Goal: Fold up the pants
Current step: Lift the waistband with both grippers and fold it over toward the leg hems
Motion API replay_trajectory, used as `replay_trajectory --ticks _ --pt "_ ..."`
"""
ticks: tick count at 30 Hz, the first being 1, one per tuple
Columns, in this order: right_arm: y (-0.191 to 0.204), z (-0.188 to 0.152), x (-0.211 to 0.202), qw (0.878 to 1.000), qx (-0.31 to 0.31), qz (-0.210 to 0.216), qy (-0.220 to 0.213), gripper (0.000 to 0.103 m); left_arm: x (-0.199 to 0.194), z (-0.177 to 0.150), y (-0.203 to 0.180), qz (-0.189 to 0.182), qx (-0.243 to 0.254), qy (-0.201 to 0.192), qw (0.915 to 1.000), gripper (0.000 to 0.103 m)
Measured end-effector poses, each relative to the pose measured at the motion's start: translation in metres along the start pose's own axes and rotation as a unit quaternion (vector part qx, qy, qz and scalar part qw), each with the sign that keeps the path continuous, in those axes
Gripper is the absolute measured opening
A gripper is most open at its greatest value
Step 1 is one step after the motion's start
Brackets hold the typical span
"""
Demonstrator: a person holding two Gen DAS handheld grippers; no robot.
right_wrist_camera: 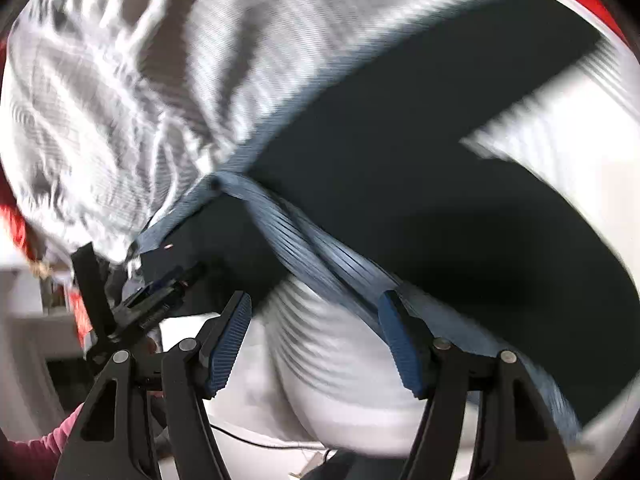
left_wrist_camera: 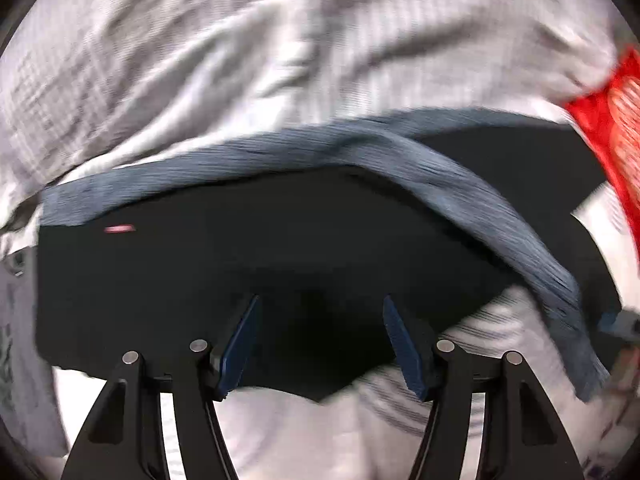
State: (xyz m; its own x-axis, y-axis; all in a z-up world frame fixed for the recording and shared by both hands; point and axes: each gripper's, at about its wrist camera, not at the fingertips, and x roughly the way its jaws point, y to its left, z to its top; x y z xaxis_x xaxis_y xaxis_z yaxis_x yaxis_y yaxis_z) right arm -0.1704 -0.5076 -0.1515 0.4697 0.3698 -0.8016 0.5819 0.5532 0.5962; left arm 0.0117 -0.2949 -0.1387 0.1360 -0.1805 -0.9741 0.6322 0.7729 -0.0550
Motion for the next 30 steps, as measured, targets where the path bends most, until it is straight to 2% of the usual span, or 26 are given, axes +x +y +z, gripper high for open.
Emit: replay_trajectory --ticks 5,9,12,15,20,21,22,23,24,28,30 --pt "-0.074 -0.068 -0.043 0.994 0.086 -0.049 -0.041 0.070 0.001 -0.020 -0.058 -0.037 0.038 0.015 0.9985 0.064" --pt "-0.113 -0.099 -0.052 0.987 0.137 -0.068 -0.055 0.070 0.004 -0.035 -0.082 -0.054 0.066 0.020 0.9962 0.064" --pt "-0.130 -0.107 -0.044 0.984 0.153 -0.075 -0.055 0.070 0.013 -0.038 -0.096 -0.060 0.074 0.034 0.9948 0.064" --pt "-0.142 -0.105 -0.038 0.984 0.158 -0.064 -0.054 0.070 0.025 -0.037 -0.109 -0.053 0.084 0.040 0.9943 0.064" --pt "-0.156 -0.087 -0.031 0.987 0.149 -0.013 -0.060 0.068 0.040 -0.030 -0.140 -0.040 0.080 0.052 0.9947 0.064" --pt "-0.154 -0.082 -0.026 0.987 0.149 -0.005 -0.056 0.061 0.042 -0.028 -0.143 -0.039 0.078 0.055 0.9947 0.064" --pt "-0.150 -0.074 -0.019 0.988 0.149 0.008 -0.046 0.039 0.043 -0.028 -0.148 -0.037 0.076 0.057 0.9948 0.064" --pt "-0.151 -0.070 -0.016 0.988 0.148 0.019 -0.033 0.024 0.043 -0.027 -0.155 -0.035 0.075 0.059 0.9949 0.064" --pt "-0.150 -0.065 -0.014 0.989 0.144 0.040 -0.016 0.003 0.044 -0.025 -0.162 -0.034 0.074 0.059 0.9950 0.064" --pt "-0.132 -0.039 -0.033 0.989 0.106 0.107 -0.011 0.003 0.046 -0.021 -0.185 -0.042 0.061 0.068 0.9949 0.064" --pt "-0.125 -0.021 -0.050 0.985 0.099 0.142 -0.019 0.003 0.047 -0.016 -0.199 -0.050 0.059 0.072 0.9944 0.064"
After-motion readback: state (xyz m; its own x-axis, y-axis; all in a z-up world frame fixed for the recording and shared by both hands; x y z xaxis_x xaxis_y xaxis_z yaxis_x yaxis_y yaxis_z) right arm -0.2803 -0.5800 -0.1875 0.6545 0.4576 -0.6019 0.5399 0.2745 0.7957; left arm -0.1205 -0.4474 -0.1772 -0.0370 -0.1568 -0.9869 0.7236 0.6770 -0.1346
